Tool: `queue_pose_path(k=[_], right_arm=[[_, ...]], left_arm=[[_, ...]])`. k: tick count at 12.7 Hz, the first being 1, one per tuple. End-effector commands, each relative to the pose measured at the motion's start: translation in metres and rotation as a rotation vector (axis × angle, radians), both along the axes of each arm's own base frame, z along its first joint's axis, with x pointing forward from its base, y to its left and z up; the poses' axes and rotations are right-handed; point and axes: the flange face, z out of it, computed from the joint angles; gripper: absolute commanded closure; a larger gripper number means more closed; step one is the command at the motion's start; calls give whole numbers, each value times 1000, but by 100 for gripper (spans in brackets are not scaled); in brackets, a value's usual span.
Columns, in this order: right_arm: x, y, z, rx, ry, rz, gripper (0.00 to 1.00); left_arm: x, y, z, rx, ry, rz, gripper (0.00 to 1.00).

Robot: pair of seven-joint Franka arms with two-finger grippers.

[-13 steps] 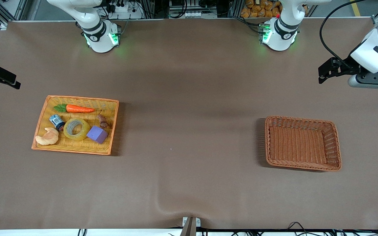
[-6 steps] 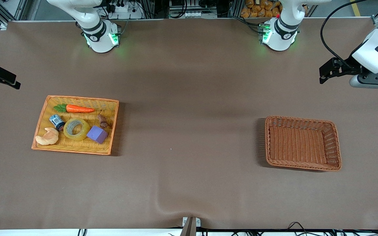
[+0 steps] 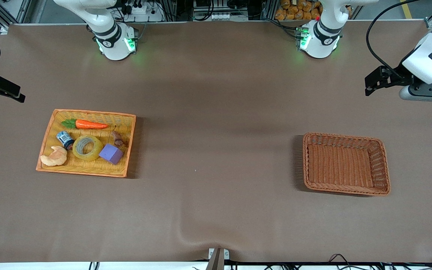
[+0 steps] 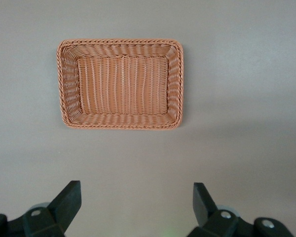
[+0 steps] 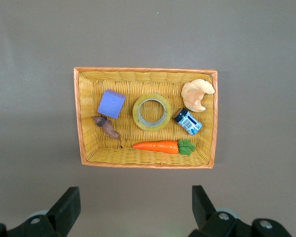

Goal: Transfer tape with both arms

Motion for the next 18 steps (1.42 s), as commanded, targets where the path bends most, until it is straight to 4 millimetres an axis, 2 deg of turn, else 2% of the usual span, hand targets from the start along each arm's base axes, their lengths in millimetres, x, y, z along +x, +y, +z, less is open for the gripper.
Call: queue_pose_path(k=[1, 2, 4, 6, 8, 11, 12, 13, 14, 18], right_arm=[[4, 6, -24, 17, 3, -3, 0], [6, 12, -33, 16, 1, 7, 0], [8, 17, -76, 19, 6, 23, 0], [11, 42, -100, 18, 17, 70, 0], [13, 41, -149, 19, -30, 167, 0], [6, 33, -217, 15, -42, 186, 0], [3, 35, -244, 17, -21, 211, 0], [0, 34, -270, 16, -18, 225, 0], [-2, 35, -289, 15, -19, 252, 0], [-4, 29, -336, 22, -7, 416, 0]], left_arm=[[-4, 0, 6, -12, 4, -18, 0], [-3, 1, 5, -12, 6, -16, 0], [-2, 4, 3, -15, 9, -2, 0], [1, 12, 1, -23, 15, 11, 0], [1, 8, -1, -19, 18, 7, 0], [1, 2, -2, -17, 19, -1, 0], [10, -1, -19, -15, 49, -5, 0], [16, 2, -23, -20, 55, -3, 0], [19, 6, -22, -23, 51, 0, 0], [24, 2, -30, -19, 61, 6, 0]])
